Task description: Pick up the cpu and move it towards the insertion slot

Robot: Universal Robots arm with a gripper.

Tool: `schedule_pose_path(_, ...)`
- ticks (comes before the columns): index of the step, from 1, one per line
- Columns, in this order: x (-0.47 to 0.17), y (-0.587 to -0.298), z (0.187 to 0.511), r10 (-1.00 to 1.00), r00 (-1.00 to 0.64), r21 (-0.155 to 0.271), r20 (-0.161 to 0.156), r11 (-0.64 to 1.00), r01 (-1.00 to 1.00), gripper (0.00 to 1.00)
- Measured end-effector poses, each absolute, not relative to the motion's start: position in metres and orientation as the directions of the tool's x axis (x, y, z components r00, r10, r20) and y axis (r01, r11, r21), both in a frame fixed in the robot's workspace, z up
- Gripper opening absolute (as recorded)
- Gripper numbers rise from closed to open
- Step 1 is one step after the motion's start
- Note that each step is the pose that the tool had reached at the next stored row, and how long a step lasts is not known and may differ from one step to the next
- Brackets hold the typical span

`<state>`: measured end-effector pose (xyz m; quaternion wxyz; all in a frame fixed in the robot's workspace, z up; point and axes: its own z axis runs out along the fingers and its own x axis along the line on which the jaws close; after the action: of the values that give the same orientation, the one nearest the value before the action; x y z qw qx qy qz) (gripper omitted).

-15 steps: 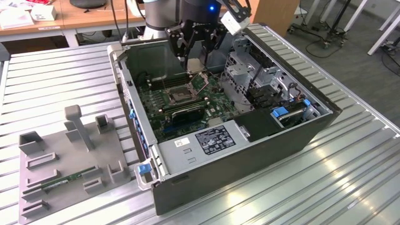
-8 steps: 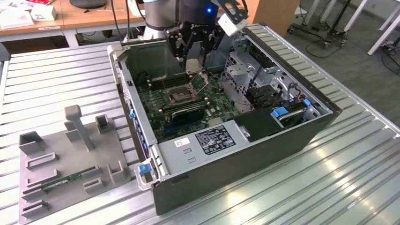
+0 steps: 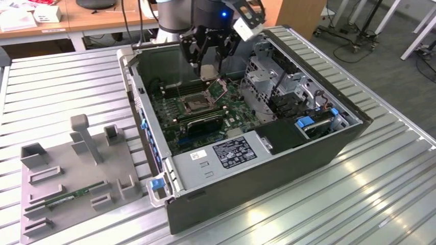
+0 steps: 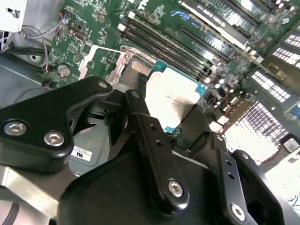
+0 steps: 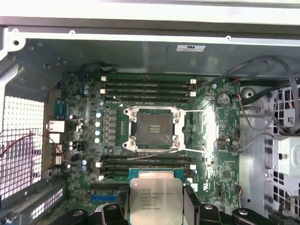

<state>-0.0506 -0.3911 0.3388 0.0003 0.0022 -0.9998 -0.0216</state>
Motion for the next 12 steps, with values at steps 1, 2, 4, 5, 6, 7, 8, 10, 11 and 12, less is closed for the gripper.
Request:
schedule_pose_path(1,-0.05,-0.39,0.337,-0.003,-1.0,0.043,0.001,0.999,-0.003,0.54)
schedule_pose_path(2,-0.05,-0.388,0.336,-0.002,-1.0,0.043,0.001,0.999,-0.002,0.54)
schedule_pose_path(4,-0.05,-0.385,0.333,0.0,-1.0,0.043,0.001,0.999,0.0,0.54)
schedule_pose_path(5,-0.05,-0.384,0.332,0.001,-1.0,0.043,0.0,0.999,0.001,0.54)
schedule_pose_path(6,-0.05,-0.382,0.33,0.002,-1.0,0.043,0.001,0.999,0.002,0.54)
schedule_pose_path(7,-0.05,-0.38,0.329,0.003,-1.0,0.043,0.001,0.999,0.003,0.54)
schedule_pose_path(8,-0.05,-0.378,0.328,0.004,-1.0,0.043,0.001,0.999,0.004,0.54)
schedule_pose_path(10,-0.05,-0.373,0.327,0.004,-1.0,0.043,0.0,0.999,0.004,0.54)
schedule_pose_path(11,-0.05,-0.371,0.326,0.004,-1.0,0.043,0.001,0.999,0.004,0.54)
schedule_pose_path(12,-0.05,-0.368,0.326,0.004,-1.0,0.043,0.001,0.999,0.004,0.54)
